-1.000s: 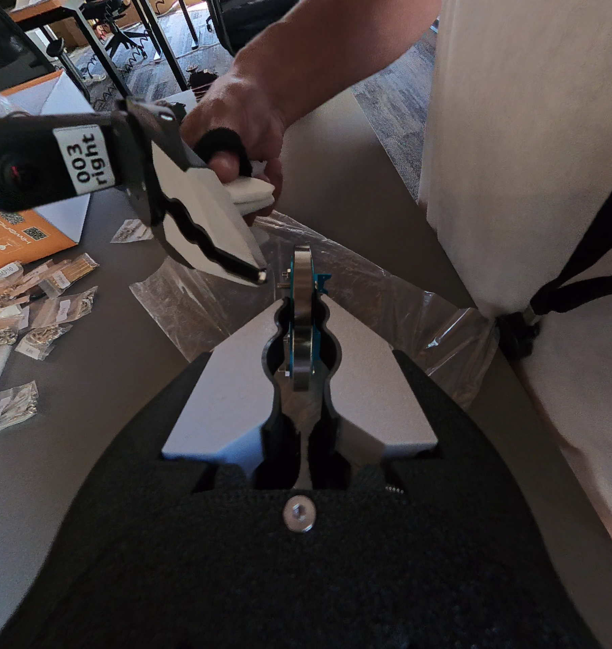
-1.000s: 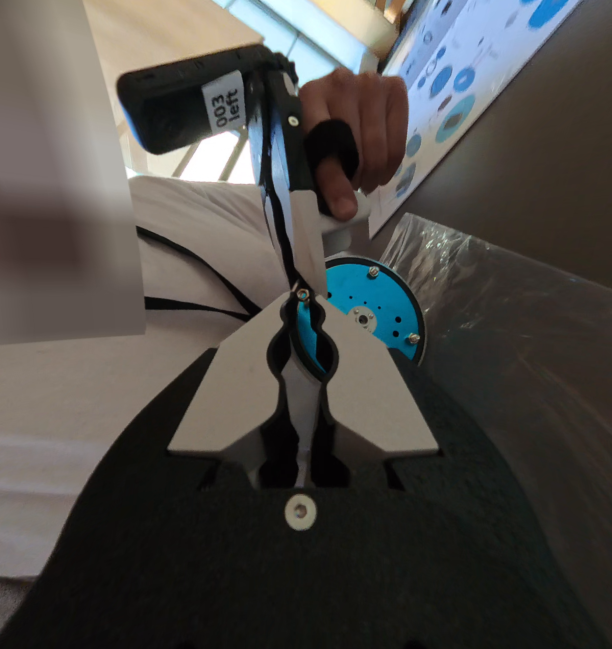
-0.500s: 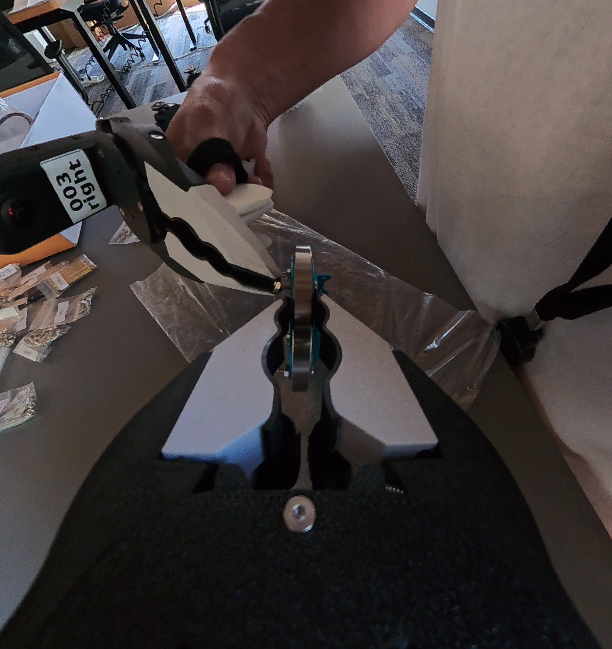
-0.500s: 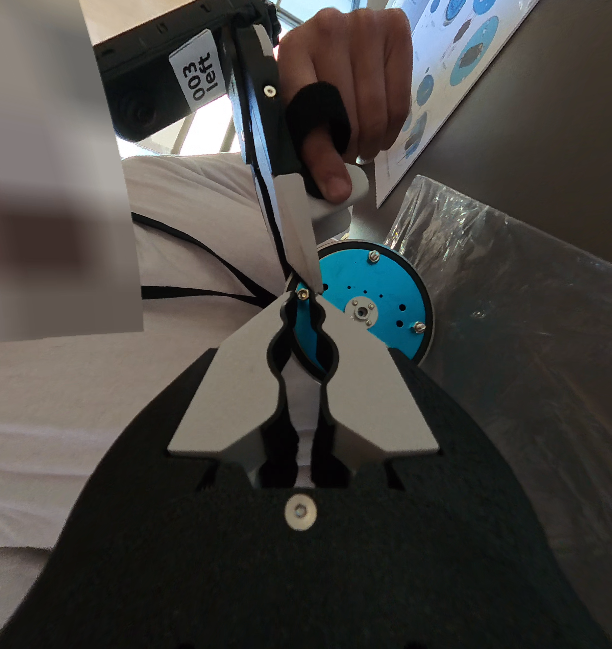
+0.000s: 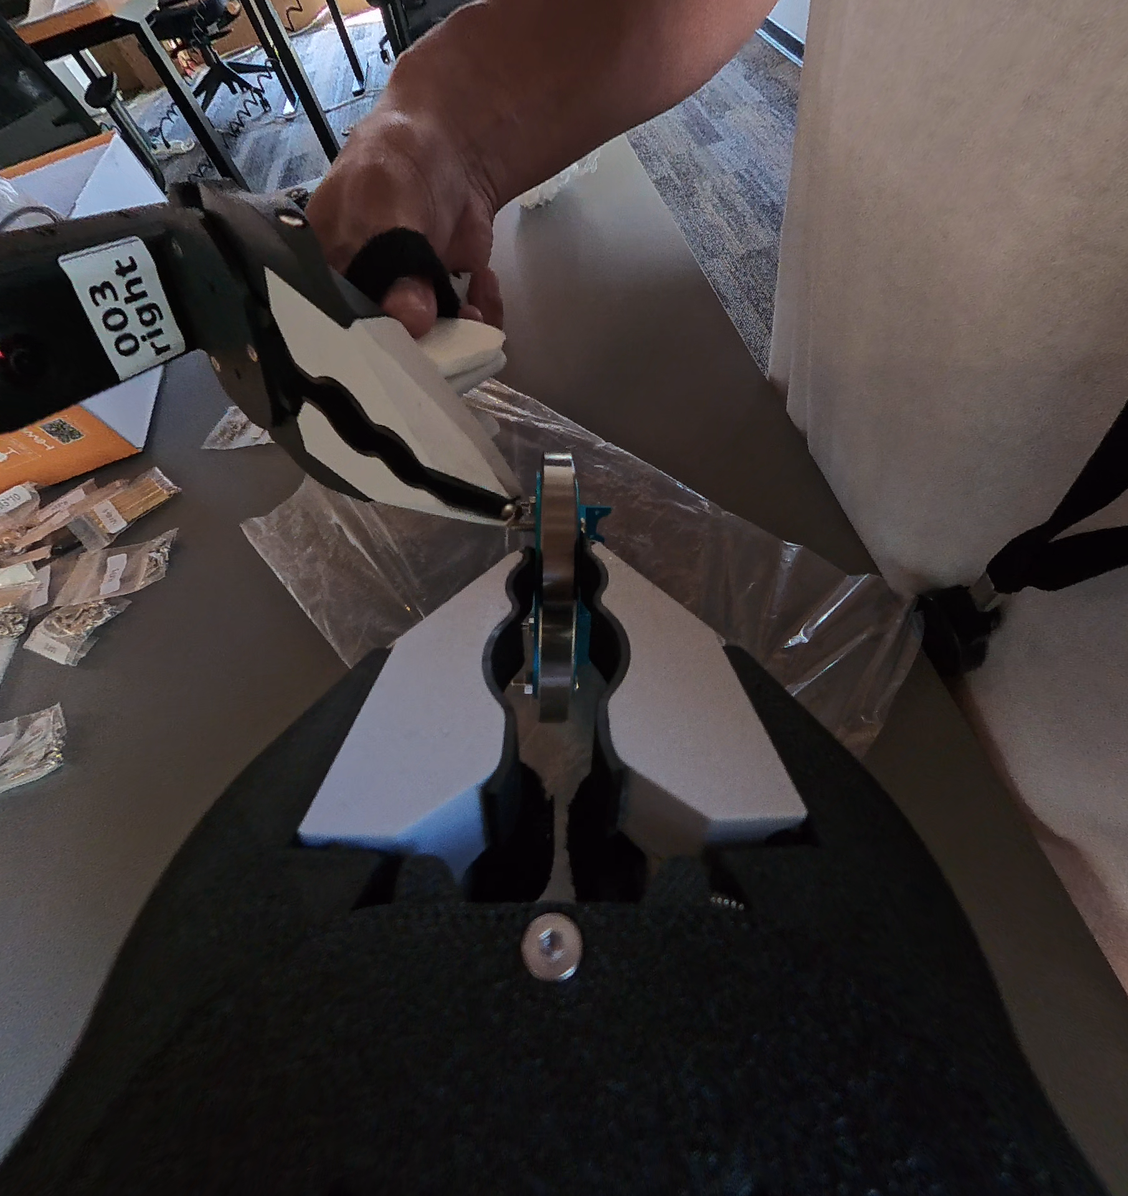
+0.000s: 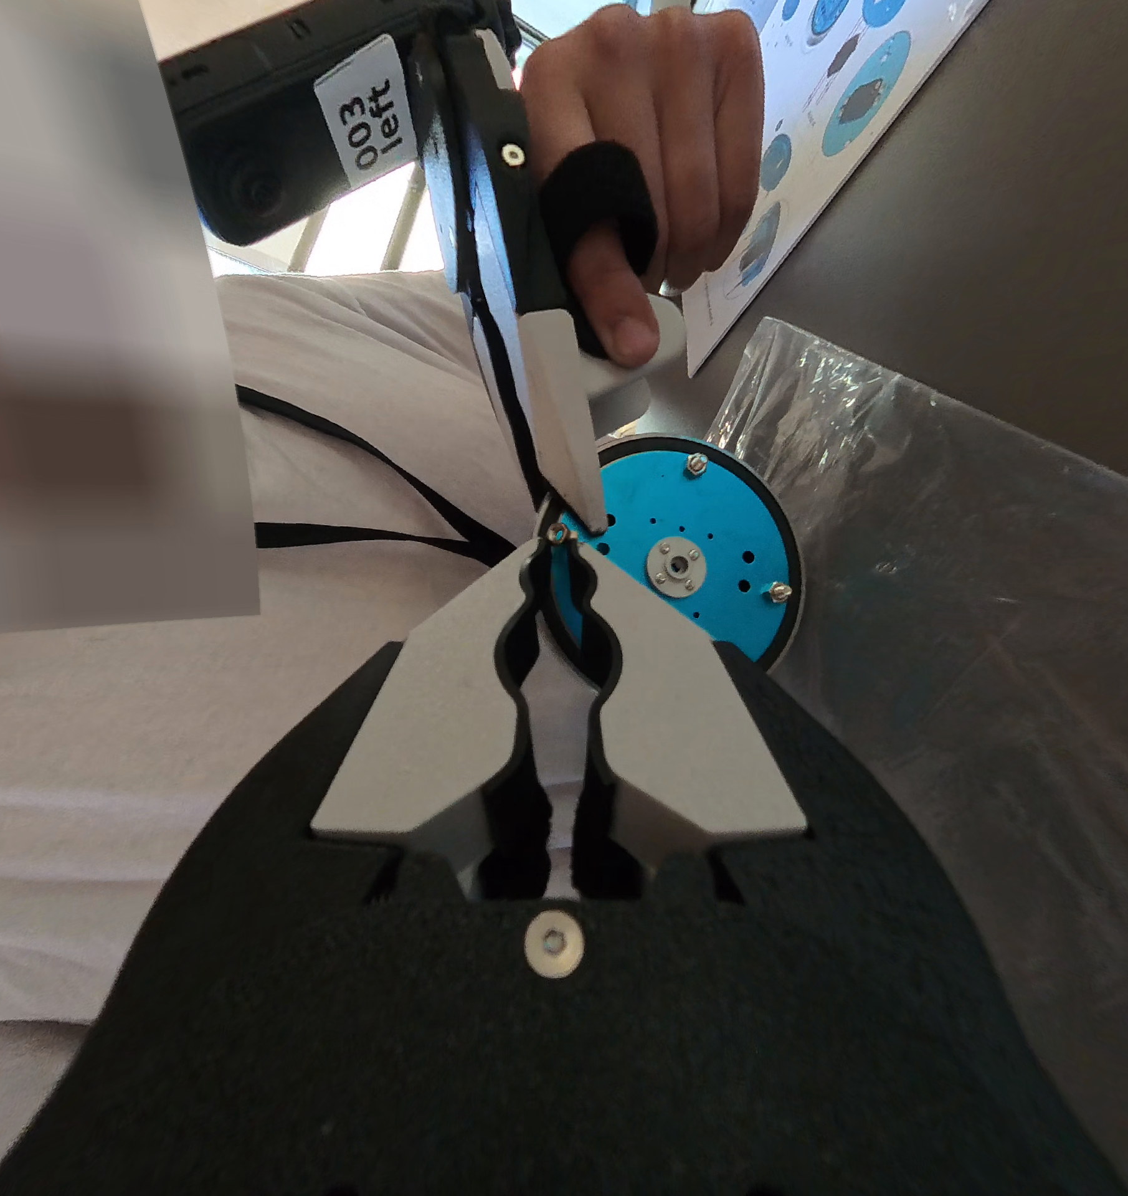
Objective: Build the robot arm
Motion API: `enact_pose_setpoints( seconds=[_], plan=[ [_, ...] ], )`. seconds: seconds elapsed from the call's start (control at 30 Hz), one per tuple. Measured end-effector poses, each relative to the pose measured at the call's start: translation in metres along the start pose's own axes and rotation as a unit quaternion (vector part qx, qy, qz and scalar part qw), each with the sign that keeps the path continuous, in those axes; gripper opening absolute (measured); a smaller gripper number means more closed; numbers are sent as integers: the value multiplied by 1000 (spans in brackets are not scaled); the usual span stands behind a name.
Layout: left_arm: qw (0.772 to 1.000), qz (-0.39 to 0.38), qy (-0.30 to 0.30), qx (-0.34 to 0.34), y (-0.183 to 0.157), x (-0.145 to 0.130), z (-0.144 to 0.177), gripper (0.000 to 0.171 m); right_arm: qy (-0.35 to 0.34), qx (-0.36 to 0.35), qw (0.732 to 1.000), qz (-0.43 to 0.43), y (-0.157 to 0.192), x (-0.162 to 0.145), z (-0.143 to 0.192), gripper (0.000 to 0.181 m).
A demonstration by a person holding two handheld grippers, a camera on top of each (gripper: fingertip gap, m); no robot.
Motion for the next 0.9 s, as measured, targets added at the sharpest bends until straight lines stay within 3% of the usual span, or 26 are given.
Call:
enact_pose_setpoints(
  seconds=[0.43, 0.6, 0.7, 0.77, 0.9],
  plan=[
    [1000, -1, -1, -1, 0, 0, -1, 12, 6, -17, 999, 37, 2, -2, -1, 0],
    [1000, -2, 1, -3, -2, 0, 0, 13, 5, -75, 992, 102, 4, 2, 13, 0],
    [1000, -2, 0, -2, -2, 0, 0, 13, 26, -195, 952, 235, -6, -1, 31, 6],
    [1000, 1, -1, -2, -1, 0, 0, 13, 41, -226, 915, 332, -8, -10, 34, 13],
    [1000, 2, -1, -1, 0, 0, 1, 13, 70, -319, 854, 405, -5, -28, 42, 17]
  ],
)
Point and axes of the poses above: each gripper's, where its closed fingertips meet, z back along the fingers, x out of its top, y = z × x across the jaws, the point moved 10 cm from there along z, back along the fingers, and after that the axes turned 10 degrees about -y, right-handed, at the moved point
